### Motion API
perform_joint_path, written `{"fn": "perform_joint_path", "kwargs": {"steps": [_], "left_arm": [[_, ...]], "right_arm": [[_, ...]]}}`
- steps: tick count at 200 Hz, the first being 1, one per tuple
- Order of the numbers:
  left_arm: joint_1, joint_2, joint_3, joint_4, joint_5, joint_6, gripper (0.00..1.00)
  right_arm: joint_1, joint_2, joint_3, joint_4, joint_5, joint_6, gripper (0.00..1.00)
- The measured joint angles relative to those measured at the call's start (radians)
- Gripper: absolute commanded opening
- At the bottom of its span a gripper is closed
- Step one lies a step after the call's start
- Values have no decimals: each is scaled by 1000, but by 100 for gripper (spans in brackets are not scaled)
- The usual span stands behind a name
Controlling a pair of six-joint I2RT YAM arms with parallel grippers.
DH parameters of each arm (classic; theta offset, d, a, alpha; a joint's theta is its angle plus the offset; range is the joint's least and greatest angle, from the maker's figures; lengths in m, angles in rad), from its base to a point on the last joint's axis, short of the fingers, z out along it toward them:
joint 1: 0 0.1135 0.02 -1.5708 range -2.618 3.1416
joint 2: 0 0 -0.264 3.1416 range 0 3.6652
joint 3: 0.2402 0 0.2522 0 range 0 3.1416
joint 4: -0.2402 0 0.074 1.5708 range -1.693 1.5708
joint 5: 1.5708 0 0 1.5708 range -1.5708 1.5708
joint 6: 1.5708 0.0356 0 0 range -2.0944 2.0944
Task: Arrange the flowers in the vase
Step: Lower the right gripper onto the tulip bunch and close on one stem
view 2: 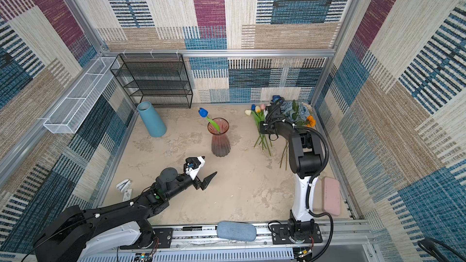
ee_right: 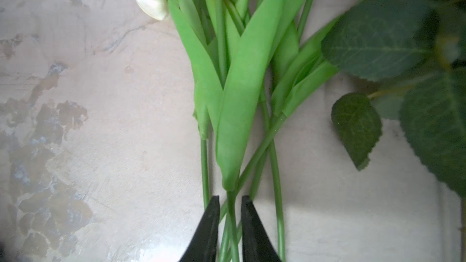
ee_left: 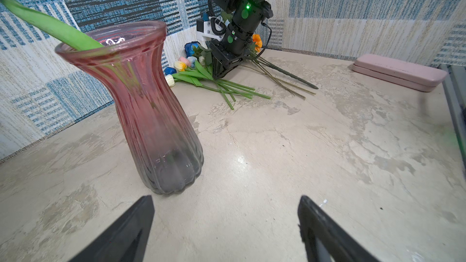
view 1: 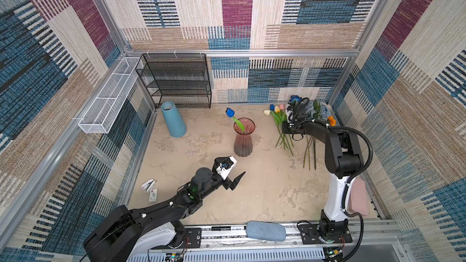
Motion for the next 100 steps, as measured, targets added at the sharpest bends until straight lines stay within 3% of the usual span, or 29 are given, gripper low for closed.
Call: {"fn": "perform_joint_path", "kwargs": {"steps": [24, 35, 52, 100], "left_arm": [[0, 0, 0, 0, 0, 0, 92], [0, 0, 0, 0, 0, 0, 92], [0, 0, 1, 0, 0, 0, 92], [0, 1, 4, -1, -1, 0, 92]], "right_arm": [[0, 21, 2, -2, 0, -1, 21], [0, 28, 6, -1, 0, -3, 14], [0, 38, 16, 0, 0, -3, 10], [0, 29, 17, -2, 0, -3, 7]]}}
